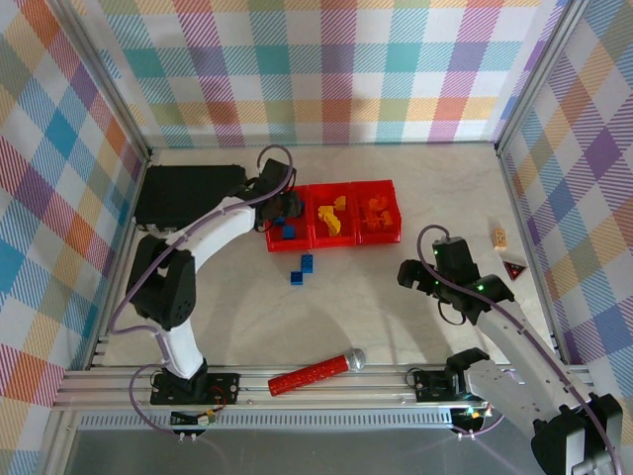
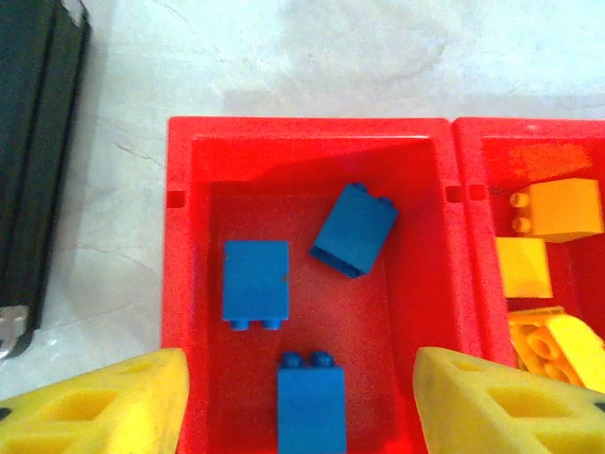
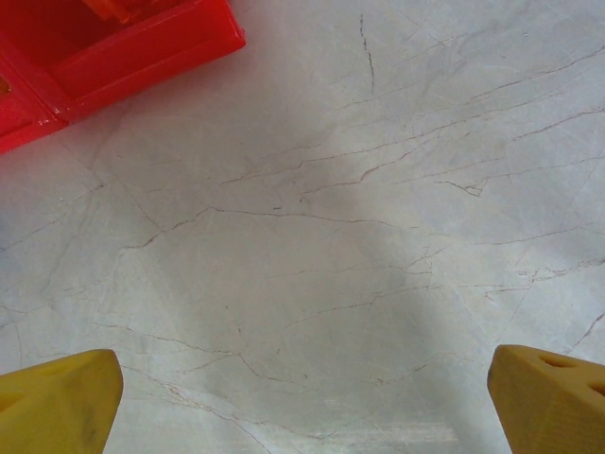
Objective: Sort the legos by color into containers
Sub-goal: Place the lego in the container, then pick up the lego from the center of the table.
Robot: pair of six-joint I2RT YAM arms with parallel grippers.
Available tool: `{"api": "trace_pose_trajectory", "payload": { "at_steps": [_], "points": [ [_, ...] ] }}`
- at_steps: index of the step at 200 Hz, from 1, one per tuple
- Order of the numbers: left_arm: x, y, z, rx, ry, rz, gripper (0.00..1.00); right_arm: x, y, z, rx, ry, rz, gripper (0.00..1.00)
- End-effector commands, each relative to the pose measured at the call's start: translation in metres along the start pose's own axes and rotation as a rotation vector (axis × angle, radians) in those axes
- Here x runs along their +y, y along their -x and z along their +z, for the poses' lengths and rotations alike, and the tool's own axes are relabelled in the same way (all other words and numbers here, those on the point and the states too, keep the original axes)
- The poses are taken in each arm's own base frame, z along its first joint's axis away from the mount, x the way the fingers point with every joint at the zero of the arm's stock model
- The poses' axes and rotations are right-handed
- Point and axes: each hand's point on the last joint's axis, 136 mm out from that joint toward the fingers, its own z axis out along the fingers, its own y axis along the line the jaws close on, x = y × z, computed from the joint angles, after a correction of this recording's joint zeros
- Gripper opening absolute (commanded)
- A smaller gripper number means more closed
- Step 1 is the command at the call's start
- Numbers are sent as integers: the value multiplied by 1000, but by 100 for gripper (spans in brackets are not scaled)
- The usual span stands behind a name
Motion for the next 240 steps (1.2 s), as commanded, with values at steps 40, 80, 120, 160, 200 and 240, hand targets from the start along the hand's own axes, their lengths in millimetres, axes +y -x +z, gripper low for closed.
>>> {"api": "trace_pose_trajectory", "payload": {
  "at_steps": [40, 80, 120, 160, 200, 240],
  "points": [
    [-25, -59, -39, 1, -127, -56, 77, 8, 1, 7, 15, 39, 48, 99],
    [-44, -101, -35, 56, -121, -12, 84, 10, 1, 9, 28, 47, 43, 99],
    [-59, -121, -18, 119, -90, 64, 88, 9, 0, 5, 14, 50, 46, 99],
    [-62, -130, 1, 165, -42, 107, 86, 1, -4, 1, -1, 28, 39, 99],
    [-59, -132, 11, 172, 0, 120, 82, -3, -5, -2, -13, 20, 31, 99],
    [-58, -136, 21, 191, 31, 140, 74, -2, -4, -1, -9, 18, 26, 99]
  ]
}}
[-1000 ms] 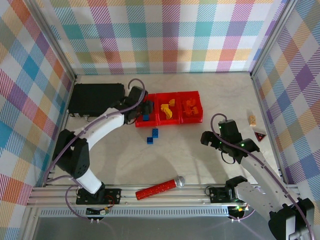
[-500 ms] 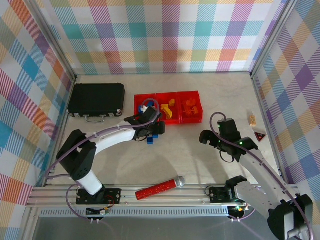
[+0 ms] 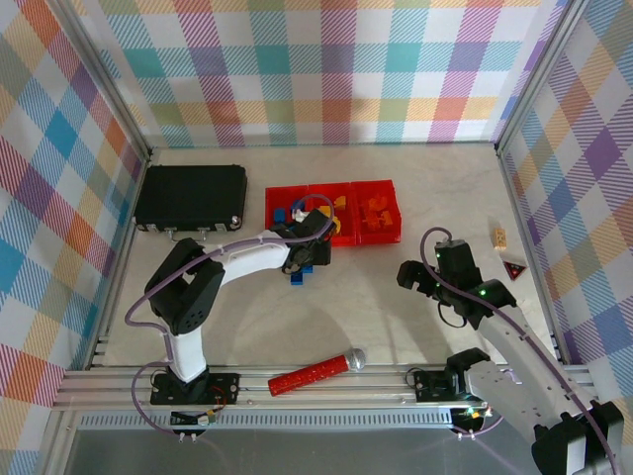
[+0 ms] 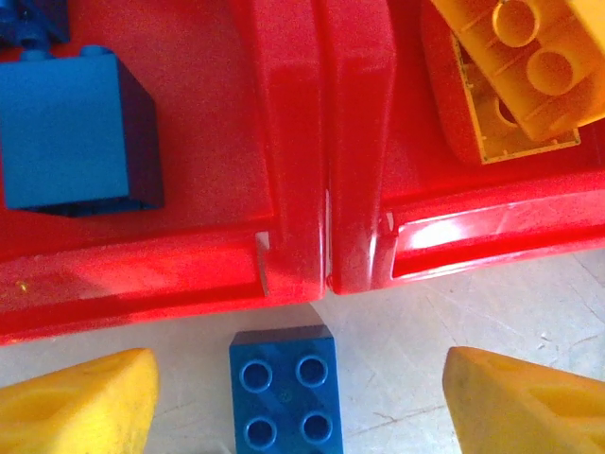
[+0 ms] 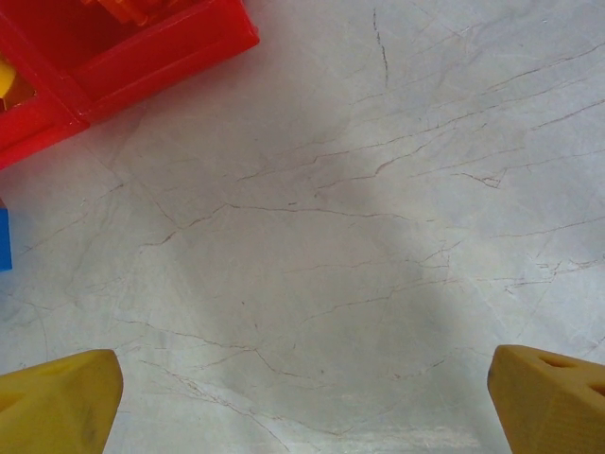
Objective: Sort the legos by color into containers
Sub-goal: Pick up the lego from the center of the table.
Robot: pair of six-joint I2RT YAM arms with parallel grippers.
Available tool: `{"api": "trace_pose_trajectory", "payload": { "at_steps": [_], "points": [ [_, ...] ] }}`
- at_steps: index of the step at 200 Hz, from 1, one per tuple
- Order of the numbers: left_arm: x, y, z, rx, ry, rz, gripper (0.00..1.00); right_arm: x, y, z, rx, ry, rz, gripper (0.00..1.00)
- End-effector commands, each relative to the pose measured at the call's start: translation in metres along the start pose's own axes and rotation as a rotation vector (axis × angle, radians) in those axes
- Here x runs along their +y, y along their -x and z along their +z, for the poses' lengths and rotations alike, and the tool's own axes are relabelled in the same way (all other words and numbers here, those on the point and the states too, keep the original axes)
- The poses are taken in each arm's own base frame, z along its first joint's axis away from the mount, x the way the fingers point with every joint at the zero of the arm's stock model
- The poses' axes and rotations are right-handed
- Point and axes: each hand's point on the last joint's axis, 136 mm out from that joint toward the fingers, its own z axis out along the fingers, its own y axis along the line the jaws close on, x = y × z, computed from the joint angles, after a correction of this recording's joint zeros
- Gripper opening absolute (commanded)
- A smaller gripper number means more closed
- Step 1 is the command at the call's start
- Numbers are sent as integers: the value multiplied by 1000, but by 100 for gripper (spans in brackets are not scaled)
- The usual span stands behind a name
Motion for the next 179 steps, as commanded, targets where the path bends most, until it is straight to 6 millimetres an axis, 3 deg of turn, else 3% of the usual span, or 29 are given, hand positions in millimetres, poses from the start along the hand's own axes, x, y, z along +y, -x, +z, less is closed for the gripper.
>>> {"api": "trace_pose_trajectory", "payload": {
  "at_steps": [1, 52, 179],
  "points": [
    [3, 0, 3, 8, 42, 23, 74, -5, 0, 1, -3, -22, -4, 99],
    [8, -6, 11, 22, 73, 2, 60, -7, -1, 1, 0, -28, -4, 99],
    [5, -19, 27, 66, 72, -27, 50, -4, 2, 0, -4, -21, -3, 99]
  ]
}}
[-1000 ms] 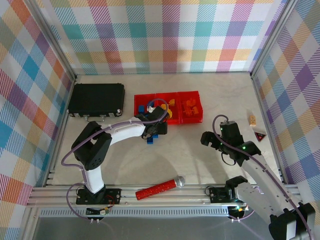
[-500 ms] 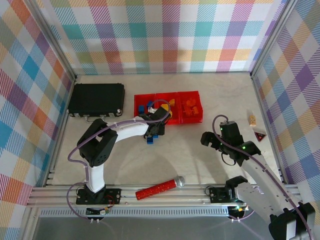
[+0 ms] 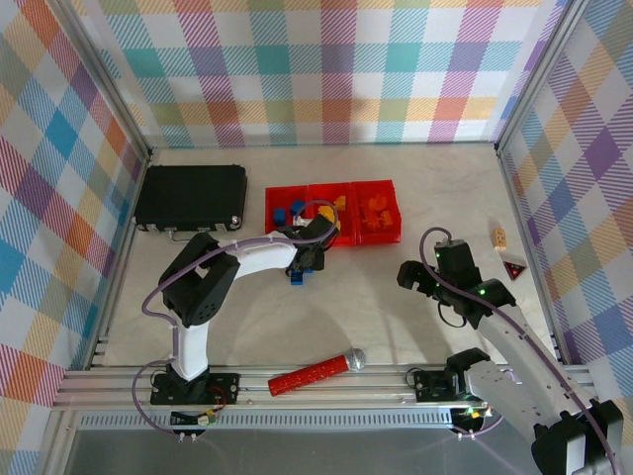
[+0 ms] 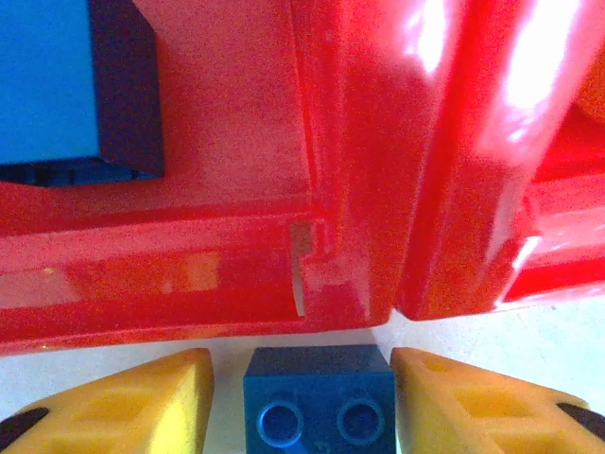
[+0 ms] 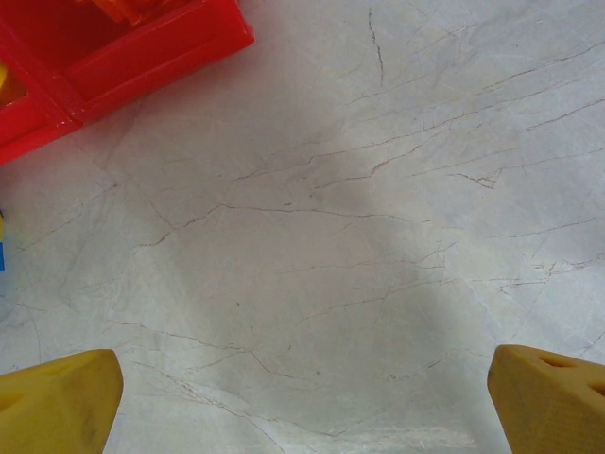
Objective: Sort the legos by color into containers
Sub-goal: Pick up the lego from the center of the table, then place the lego in the container.
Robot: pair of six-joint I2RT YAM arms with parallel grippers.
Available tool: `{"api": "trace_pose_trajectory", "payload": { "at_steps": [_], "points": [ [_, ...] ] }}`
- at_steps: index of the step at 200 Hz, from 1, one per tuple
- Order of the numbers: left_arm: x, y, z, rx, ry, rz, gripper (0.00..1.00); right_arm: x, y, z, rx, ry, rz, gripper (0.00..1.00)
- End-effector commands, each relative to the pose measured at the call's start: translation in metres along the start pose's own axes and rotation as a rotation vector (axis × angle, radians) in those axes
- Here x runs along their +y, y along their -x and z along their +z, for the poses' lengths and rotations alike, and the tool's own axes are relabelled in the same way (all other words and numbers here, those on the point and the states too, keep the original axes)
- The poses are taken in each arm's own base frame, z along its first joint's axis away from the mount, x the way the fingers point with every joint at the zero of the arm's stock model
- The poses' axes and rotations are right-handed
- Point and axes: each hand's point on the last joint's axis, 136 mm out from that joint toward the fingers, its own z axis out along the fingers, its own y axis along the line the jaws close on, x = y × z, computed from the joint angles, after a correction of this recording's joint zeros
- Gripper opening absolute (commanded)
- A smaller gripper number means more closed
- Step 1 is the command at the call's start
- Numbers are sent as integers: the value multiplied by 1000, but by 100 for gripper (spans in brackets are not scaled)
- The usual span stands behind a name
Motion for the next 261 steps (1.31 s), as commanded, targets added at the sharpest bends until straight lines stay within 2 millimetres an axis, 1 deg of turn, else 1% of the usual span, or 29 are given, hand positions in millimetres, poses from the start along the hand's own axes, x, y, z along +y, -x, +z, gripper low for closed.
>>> {"api": "trace_pose_trajectory", "payload": {
  "at_steps": [1, 34, 63, 89, 104, 118, 127, 163, 187, 218, 243, 261],
  "points": [
    [-4, 0, 0, 12, -1, -20, 50, -2, 2, -1, -5, -12, 0, 99],
    [-5, 0, 1, 10, -2, -45, 49, -1, 3, -1, -8, -9, -3, 99],
    [-8, -1, 3, 16, -20, -59, 41, -1, 4, -2, -10, -9, -4, 99],
    [-11, 0, 1, 16, -35, -64, 33, -1, 4, -2, -14, -10, -6, 99],
    [-12, 2, 0, 15, -42, -65, 31, -2, 3, -1, -10, -12, -6, 99],
    [-15, 3, -3, 14, -54, -65, 26, -3, 3, -1, -10, -14, -5, 99],
    [-14, 4, -5, 11, -58, -68, 24, -3, 2, 0, -7, -16, -5, 99],
    [-18, 17, -26, -28, -105, -74, 20, -3, 1, 0, -9, -15, -3, 99],
    [-21, 28, -49, -55, -142, -69, 20, -3, 1, 1, -7, -13, -1, 99],
    [-23, 49, -82, -106, -175, -45, 20, -3, -1, 4, 1, -11, 3, 99],
    [-13, 69, -104, -164, -162, -41, 23, -4, -1, 4, 1, -12, 6, 99],
    [1, 85, -109, -190, -119, -38, 24, -4, -2, 4, 1, -13, 5, 99]
  ]
}}
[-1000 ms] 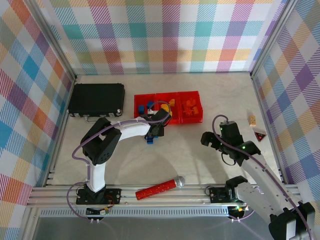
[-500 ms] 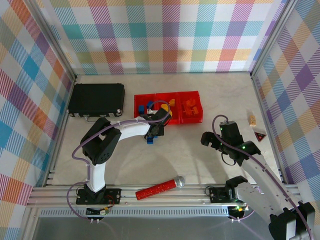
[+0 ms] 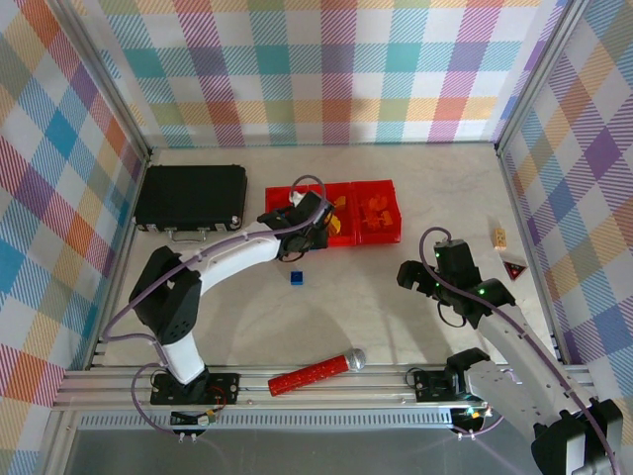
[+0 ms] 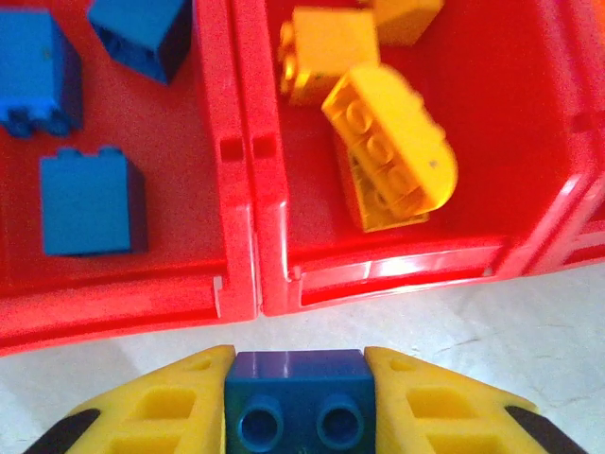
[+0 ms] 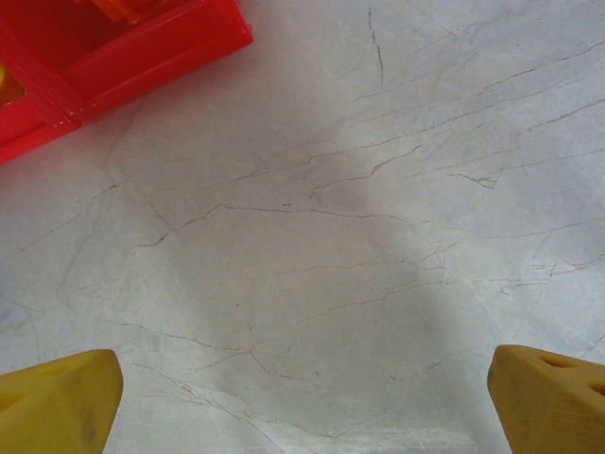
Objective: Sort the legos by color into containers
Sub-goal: Place the lego in the container.
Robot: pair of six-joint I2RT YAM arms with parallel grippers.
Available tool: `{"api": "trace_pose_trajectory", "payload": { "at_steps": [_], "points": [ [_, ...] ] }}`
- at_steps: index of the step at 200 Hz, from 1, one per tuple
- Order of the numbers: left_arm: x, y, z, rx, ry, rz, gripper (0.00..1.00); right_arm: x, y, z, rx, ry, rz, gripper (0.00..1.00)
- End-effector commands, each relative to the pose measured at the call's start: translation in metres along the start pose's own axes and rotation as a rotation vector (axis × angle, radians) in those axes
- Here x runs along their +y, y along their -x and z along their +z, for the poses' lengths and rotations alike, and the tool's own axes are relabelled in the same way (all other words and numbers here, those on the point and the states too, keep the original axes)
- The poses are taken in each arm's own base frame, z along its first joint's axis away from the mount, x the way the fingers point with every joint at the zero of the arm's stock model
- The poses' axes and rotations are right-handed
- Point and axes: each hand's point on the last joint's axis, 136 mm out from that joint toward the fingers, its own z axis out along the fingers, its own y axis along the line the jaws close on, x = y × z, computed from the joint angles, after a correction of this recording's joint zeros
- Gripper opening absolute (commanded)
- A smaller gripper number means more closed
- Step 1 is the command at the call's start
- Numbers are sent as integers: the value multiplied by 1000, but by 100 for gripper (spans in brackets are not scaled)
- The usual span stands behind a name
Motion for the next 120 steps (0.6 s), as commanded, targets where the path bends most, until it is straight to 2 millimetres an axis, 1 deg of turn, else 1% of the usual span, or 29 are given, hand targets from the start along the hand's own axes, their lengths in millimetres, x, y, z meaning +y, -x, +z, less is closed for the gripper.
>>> {"api": "trace_pose_trajectory", "payload": {
  "at_steps": [1, 30, 58, 85, 120],
  "points": [
    [16, 25, -17, -38, 58, 35, 24, -4, -2, 3, 0, -12, 5, 99],
    [42, 47, -9, -46, 141, 46, 23, -3, -2, 2, -1, -8, 3, 99],
    [64, 62, 9, -36, 171, -3, 23, -6, -2, 0, -6, -17, 1, 99],
    [72, 71, 24, -29, 171, -36, 23, -7, -2, -1, -9, -23, -3, 99],
    [73, 78, 44, -9, 171, -48, 24, -8, -1, -1, -10, -30, -7, 99]
  ]
}}
